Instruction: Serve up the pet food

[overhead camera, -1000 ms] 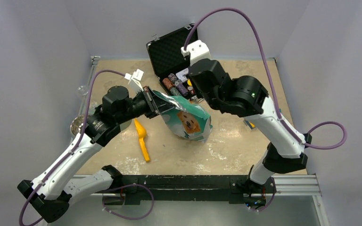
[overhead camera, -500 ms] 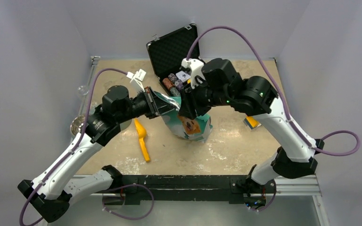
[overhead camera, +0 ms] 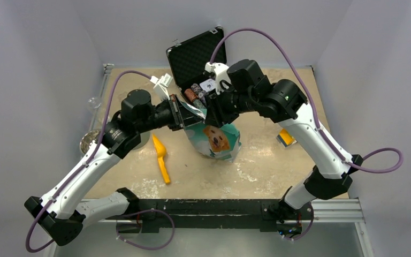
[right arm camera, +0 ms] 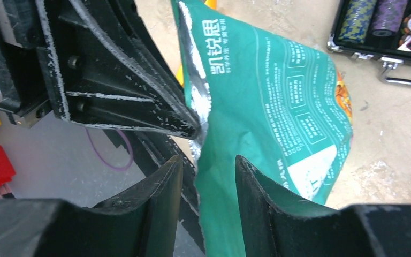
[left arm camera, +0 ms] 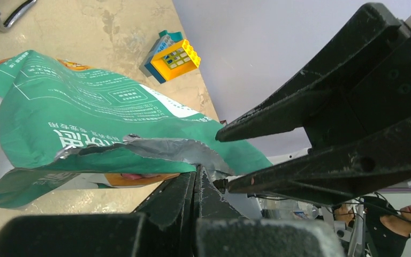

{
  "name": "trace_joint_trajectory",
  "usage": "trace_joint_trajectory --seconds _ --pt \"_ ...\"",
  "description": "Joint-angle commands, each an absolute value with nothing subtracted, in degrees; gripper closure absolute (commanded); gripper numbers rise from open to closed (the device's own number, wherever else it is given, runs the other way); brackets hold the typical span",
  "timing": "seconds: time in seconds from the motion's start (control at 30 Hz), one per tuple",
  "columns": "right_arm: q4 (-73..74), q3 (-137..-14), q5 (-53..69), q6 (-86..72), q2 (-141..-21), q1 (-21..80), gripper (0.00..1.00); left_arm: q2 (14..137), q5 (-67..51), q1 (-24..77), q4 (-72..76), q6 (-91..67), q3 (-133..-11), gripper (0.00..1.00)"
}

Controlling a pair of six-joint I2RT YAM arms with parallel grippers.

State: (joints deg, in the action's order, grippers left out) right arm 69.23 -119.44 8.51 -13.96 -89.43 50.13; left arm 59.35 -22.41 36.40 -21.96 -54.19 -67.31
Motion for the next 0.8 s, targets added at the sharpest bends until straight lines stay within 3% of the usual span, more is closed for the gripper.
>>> trace_joint_trajectory --seconds 0.0,0.2,0.4,0.5,0.57,0.7,0.77 --pt "68.70 -119.44 7.81 -10.93 -87.34 49.48 0.57 59.08 -26.00 36.74 -18.03 -51.78 -72.02 1.00" --pt "68.64 -118.83 6.37 -8.73 -88.49 49.48 0.75 59.90 -26.19 36.82 -18.07 -51.94 -72.24 1.00" --pt "67.70 -118.32 4.55 -8.03 -89.61 49.76 0.70 61.75 -26.84 36.76 -19.12 -52.50 -73.21 1.00" --pt "66.82 -117.98 0.38 -6.75 -89.90 51.58 0.80 62.58 -26.69 36.80 -20.03 -53.21 -73.83 1.00" --pt "66.98 -118.83 -2.53 -6.38 -90.59 52.31 1.00 62.90 -26.23 36.74 -20.31 -54.22 -73.87 1.00" --pt "66.83 -120.30 -2.18 -7.88 -90.96 52.72 1.00 63.89 -24.86 36.78 -22.04 -56.81 -73.81 1.00" --pt "66.29 -120.03 -2.40 -9.47 -90.47 52.82 1.00 64.30 -24.60 36.76 -22.06 -58.17 -73.45 0.94"
